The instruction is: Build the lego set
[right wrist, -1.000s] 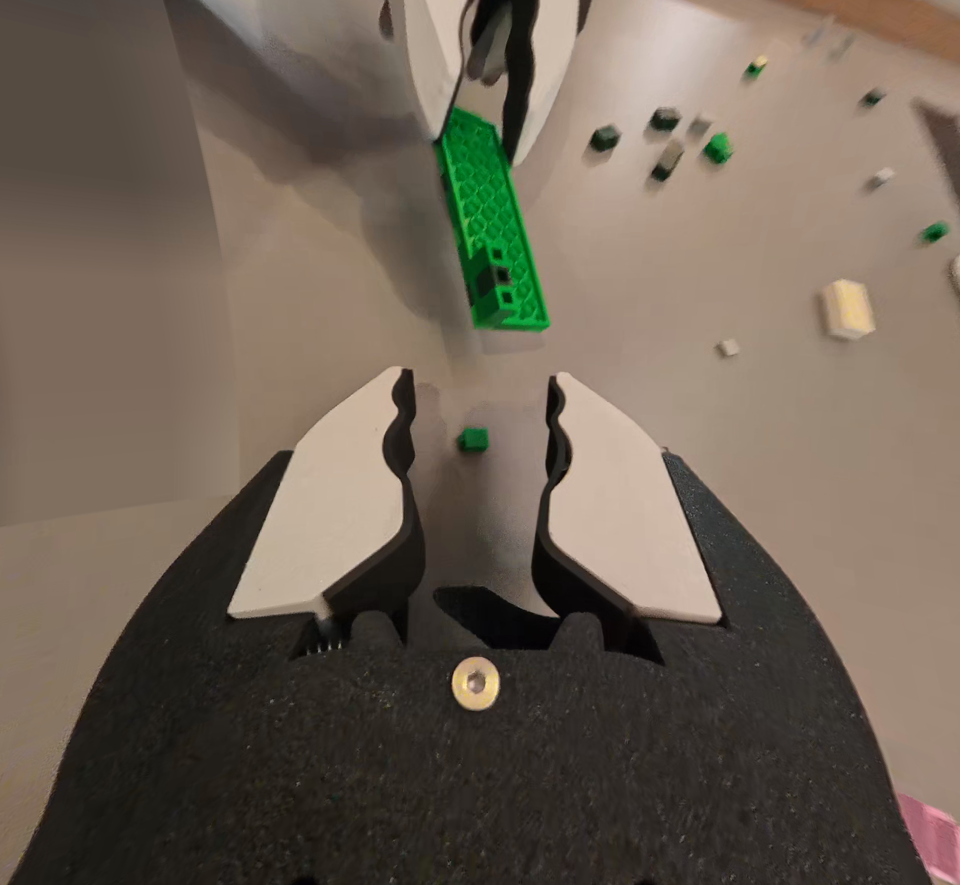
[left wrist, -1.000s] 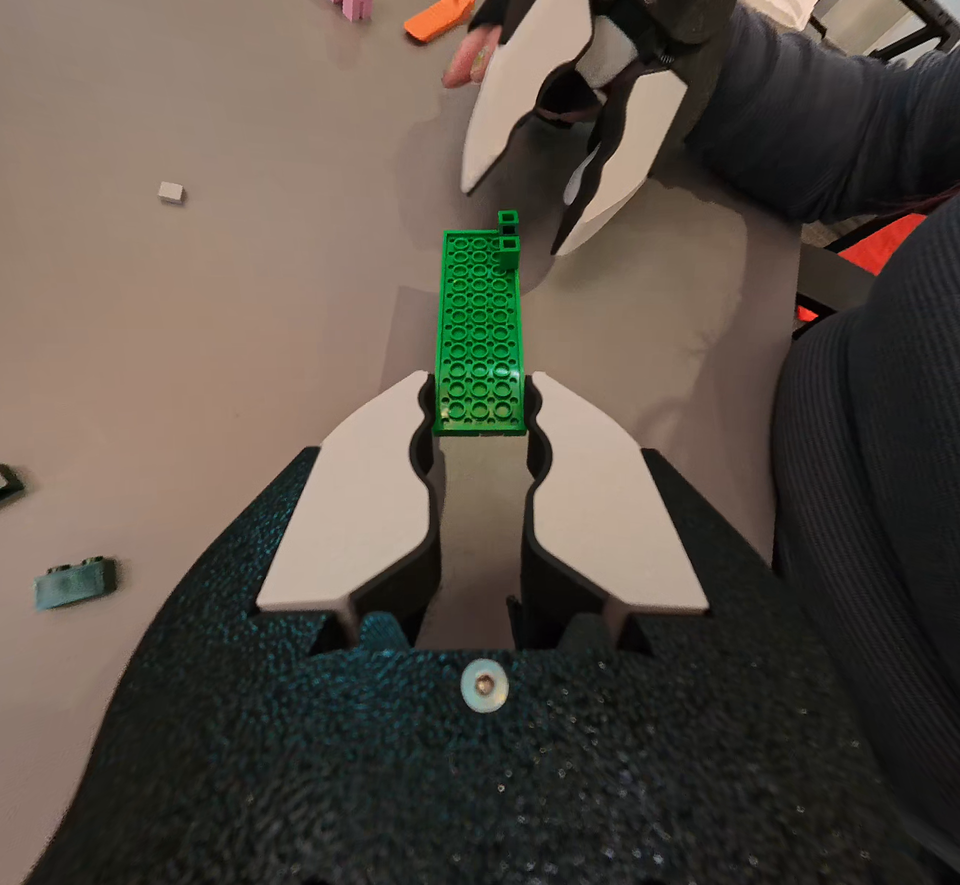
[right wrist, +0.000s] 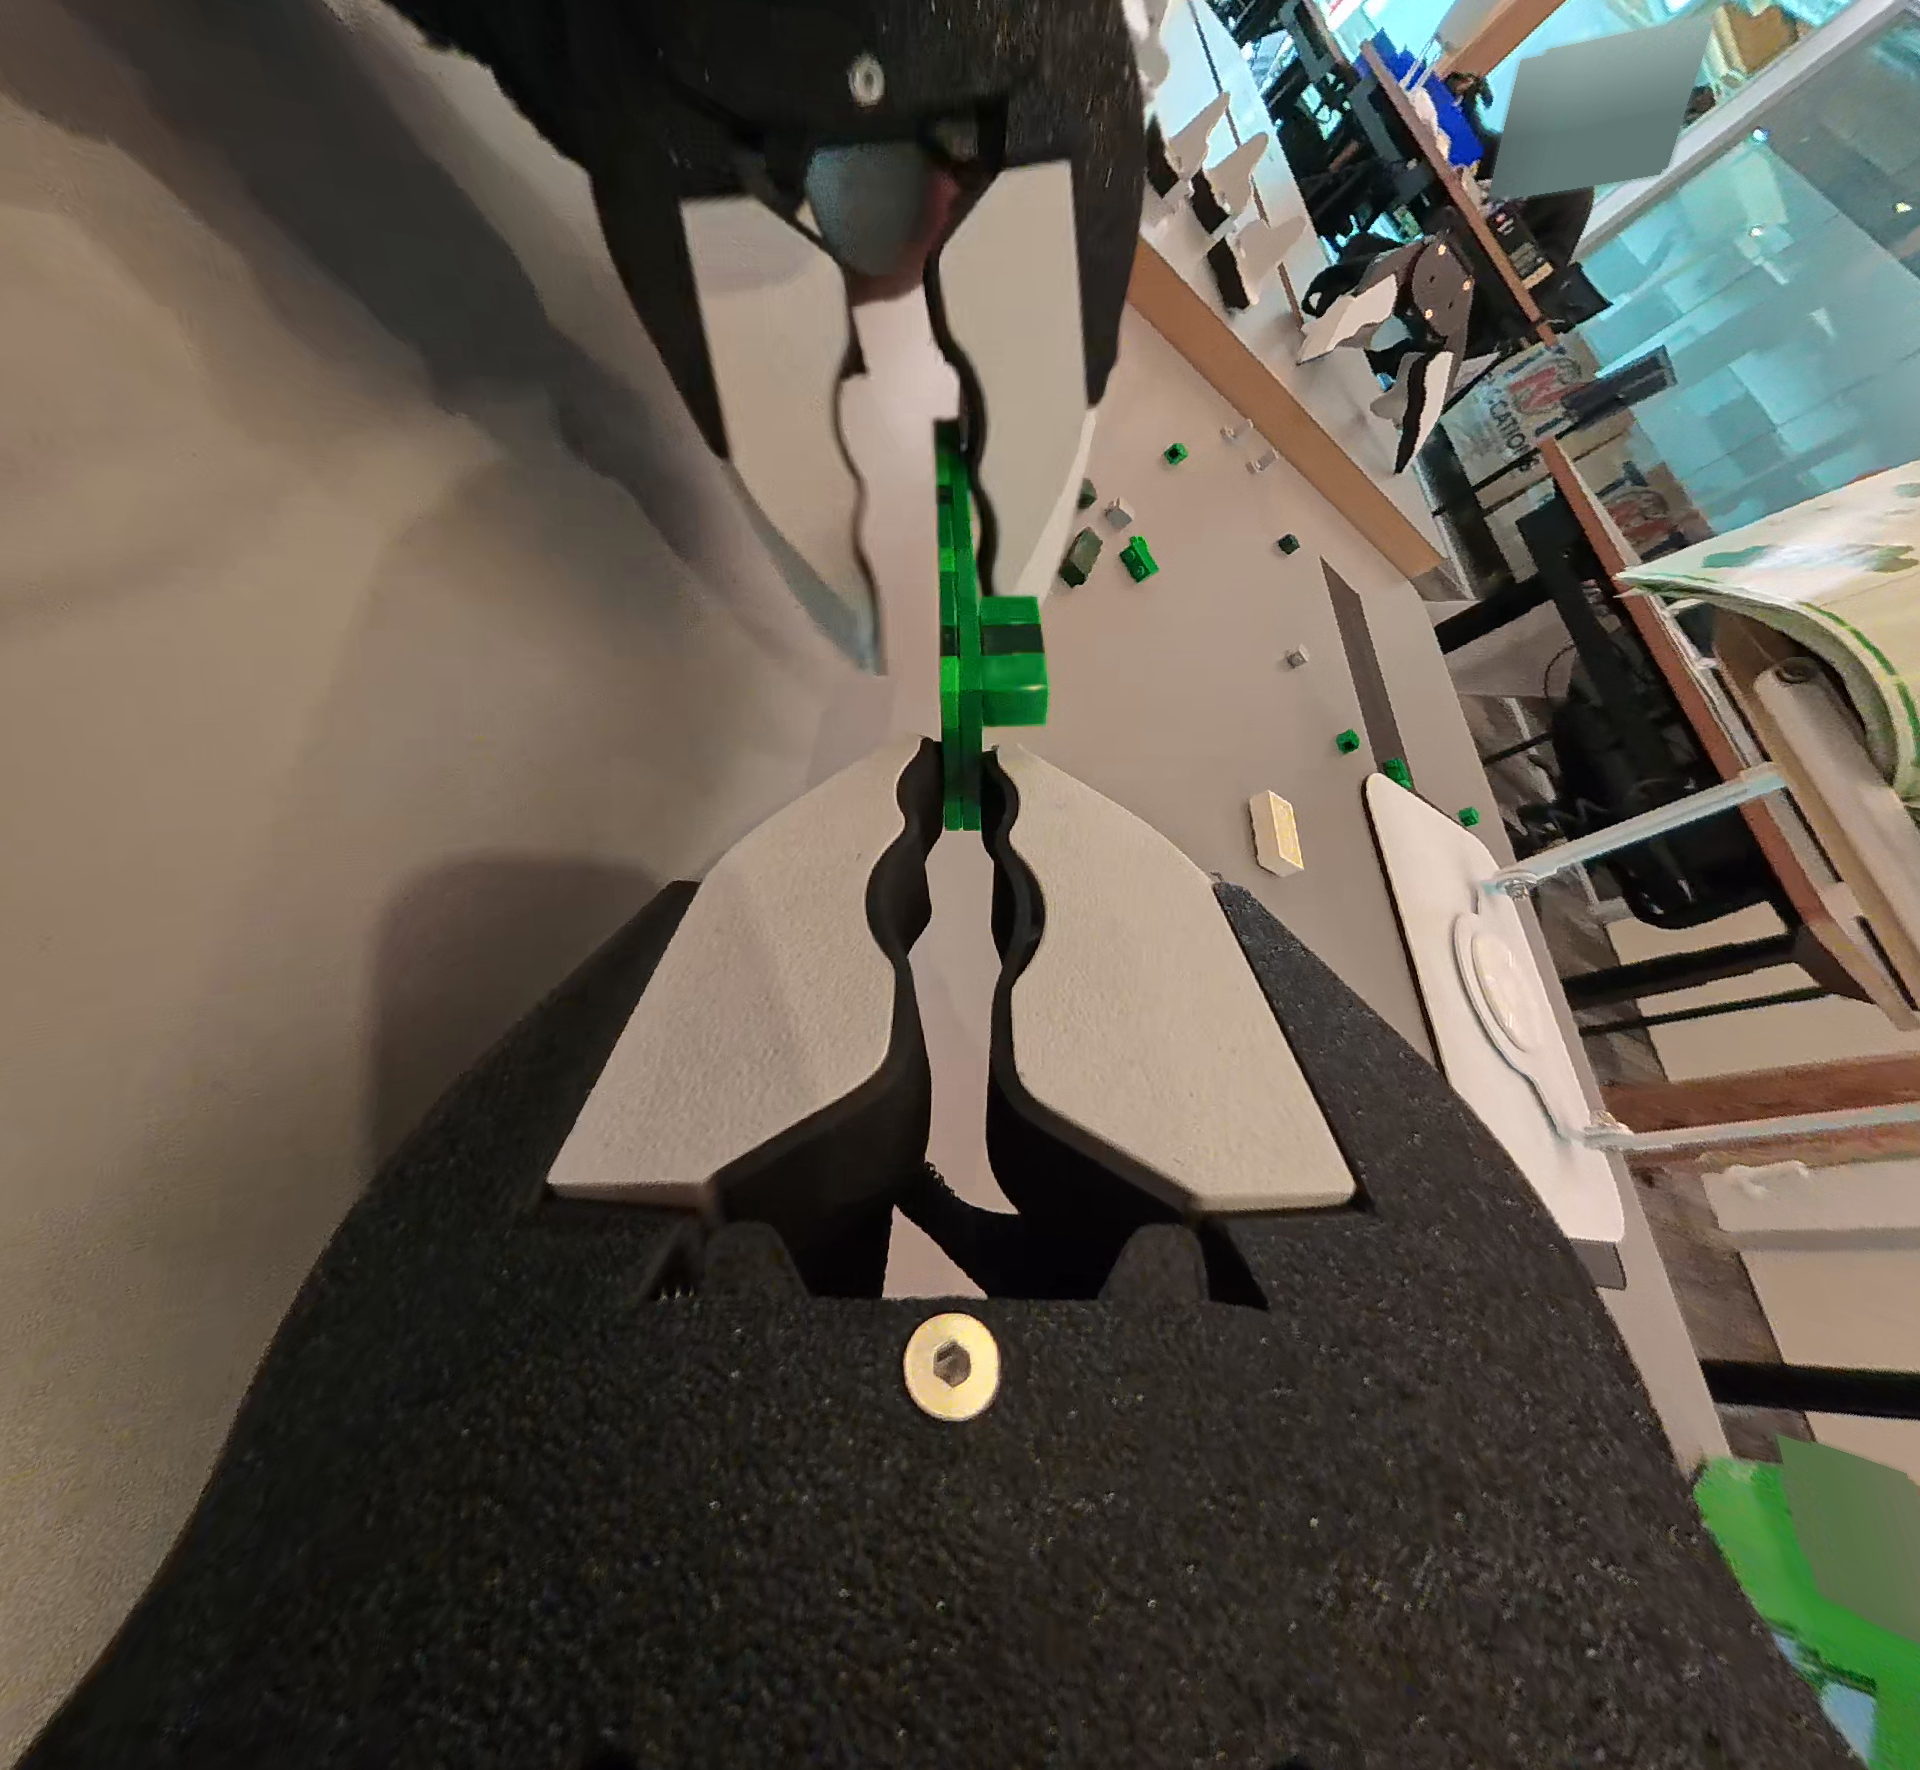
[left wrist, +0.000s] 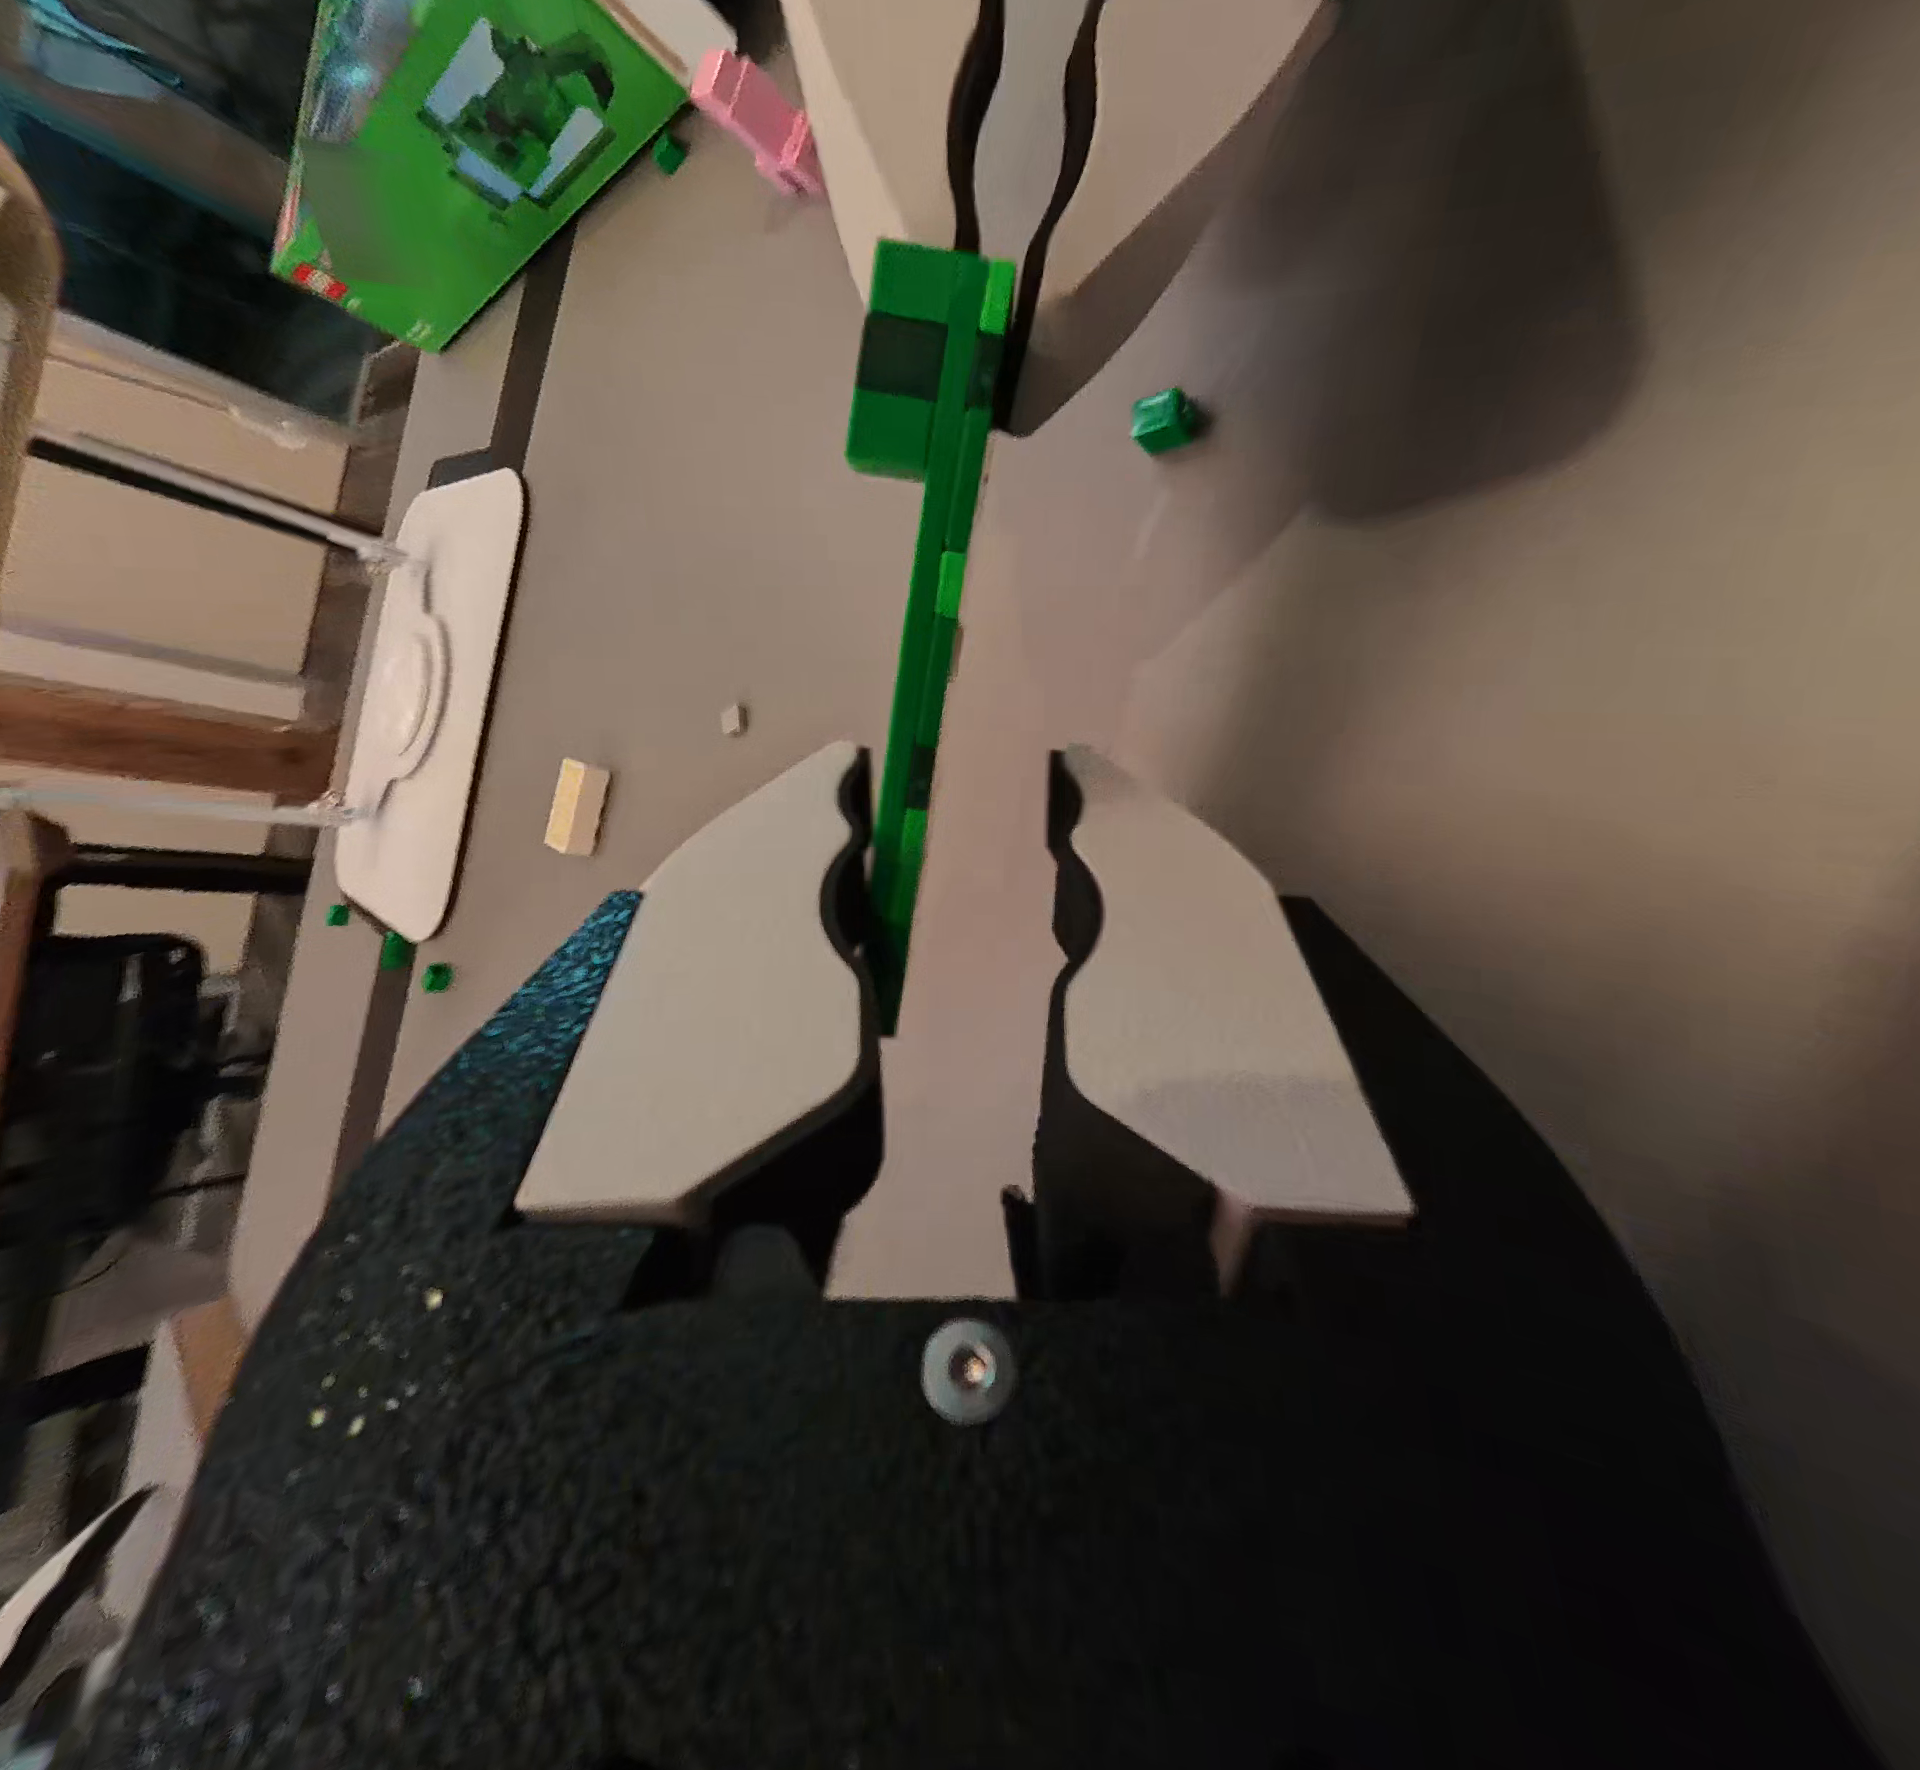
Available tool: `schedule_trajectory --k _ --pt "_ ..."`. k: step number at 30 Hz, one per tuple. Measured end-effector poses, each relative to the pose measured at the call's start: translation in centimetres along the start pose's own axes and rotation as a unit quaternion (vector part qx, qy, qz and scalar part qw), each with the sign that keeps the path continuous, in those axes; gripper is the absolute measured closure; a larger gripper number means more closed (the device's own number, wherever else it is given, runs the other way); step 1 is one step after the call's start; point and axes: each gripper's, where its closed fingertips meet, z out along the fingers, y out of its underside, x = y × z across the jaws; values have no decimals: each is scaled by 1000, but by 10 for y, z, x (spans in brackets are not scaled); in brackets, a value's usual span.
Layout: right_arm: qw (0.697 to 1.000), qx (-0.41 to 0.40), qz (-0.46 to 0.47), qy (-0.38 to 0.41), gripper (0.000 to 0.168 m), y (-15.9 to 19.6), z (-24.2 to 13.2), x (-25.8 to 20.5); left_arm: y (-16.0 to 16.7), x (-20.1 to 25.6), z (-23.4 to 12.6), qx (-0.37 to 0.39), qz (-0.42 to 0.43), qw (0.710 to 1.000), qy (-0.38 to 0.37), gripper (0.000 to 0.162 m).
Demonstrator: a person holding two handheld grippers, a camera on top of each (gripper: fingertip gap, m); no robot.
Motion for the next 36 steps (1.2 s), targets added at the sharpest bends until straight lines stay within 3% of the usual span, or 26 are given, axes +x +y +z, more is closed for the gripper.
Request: schedule_trajectory --k 1,2,5,8,10,14,16,21,36 --pt "1000 -2 1 -2 162 1 0 -1 3 -2 3 -15 10 1000 -12 151" --pt "1000 -3 6 15 161 1 0 3 4 -5 5 -18 23 999 -30 155" --pt "994 1 89 66 153 7 -12 20 -3 -20 3 2 53 992 -111 156" --pt "961 84 262 35 134 -8 -28 19 -5 -29 2 11 91 980 -179 156" --pt "944 111 309 39 134 -18 -30 18 -7 -28 4 13 127 971 -201 156" --pt "953 68 294 21 141 -27 -16 0 -15 -22 4 26 193 953 -231 156" --pt "954 53 296 13 150 -26 -11 -5 -16 -22 4 26 202 949 -240 156" --pt "947 45 318 4 152 -22 -10 -7 -15 -23 4 15 224 942 -250 156" --pt "953 47 297 28 160 -23 -3 -10 -15 -29 0 10 224 935 -274 156"
